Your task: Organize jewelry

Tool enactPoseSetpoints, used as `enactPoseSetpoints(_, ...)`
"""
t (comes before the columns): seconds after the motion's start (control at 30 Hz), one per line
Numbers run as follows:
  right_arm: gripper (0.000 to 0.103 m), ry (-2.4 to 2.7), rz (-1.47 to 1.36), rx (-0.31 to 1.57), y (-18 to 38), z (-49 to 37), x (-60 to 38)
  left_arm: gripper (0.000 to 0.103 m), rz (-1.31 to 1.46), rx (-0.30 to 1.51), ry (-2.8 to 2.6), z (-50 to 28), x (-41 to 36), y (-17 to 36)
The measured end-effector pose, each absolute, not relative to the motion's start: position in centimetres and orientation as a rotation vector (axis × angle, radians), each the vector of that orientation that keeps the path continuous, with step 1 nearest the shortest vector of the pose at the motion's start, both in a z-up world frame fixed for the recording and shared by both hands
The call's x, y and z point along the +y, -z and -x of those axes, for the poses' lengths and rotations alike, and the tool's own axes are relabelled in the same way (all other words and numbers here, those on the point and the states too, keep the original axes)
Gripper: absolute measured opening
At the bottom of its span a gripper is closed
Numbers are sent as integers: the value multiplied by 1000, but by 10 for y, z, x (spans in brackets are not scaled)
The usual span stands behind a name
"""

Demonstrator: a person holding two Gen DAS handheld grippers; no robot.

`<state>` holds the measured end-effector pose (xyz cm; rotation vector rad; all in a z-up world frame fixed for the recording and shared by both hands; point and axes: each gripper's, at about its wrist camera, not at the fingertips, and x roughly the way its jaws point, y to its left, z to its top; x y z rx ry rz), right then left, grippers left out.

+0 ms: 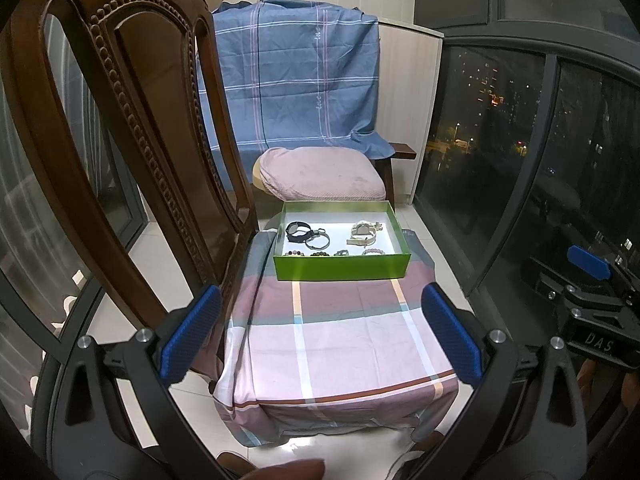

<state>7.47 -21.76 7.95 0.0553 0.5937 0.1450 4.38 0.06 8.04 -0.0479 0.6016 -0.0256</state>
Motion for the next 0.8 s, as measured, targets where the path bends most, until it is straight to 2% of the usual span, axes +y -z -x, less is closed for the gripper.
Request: enactPoseSetpoints(0.8,100,-145,-55,604,-76,-78,-215,99,51,612,33,-49,2,-76)
